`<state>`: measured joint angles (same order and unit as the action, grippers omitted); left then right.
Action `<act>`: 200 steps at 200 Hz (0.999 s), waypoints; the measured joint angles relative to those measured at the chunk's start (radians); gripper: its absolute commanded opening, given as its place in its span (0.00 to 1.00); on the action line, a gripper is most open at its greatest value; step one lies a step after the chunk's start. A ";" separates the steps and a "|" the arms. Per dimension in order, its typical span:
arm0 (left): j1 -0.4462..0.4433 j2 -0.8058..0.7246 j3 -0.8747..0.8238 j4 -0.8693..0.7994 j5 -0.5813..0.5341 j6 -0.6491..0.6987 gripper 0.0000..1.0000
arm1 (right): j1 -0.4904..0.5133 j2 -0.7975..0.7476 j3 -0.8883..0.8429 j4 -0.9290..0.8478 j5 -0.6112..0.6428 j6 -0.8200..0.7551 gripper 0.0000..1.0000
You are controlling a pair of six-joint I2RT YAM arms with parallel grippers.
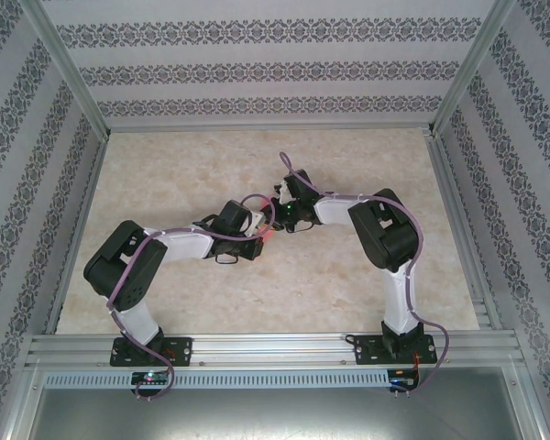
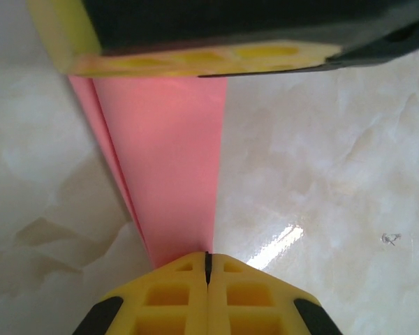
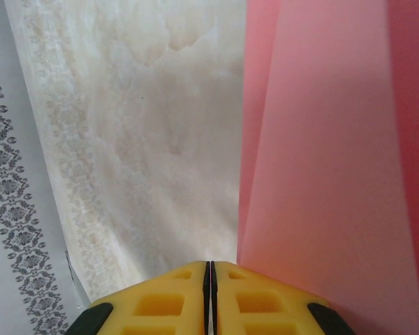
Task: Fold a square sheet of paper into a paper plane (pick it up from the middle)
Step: Fold the wing for the fifth time at the center of the table.
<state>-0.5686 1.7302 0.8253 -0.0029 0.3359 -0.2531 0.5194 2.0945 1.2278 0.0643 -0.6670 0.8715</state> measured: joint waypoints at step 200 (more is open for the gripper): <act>0.027 -0.020 -0.018 -0.011 -0.006 -0.001 0.00 | -0.021 0.130 0.232 -0.166 0.076 -0.014 0.11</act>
<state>-0.5411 1.7100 0.8070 -0.0143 0.3294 -0.2543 0.4988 2.2250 1.4593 -0.1013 -0.5915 0.8577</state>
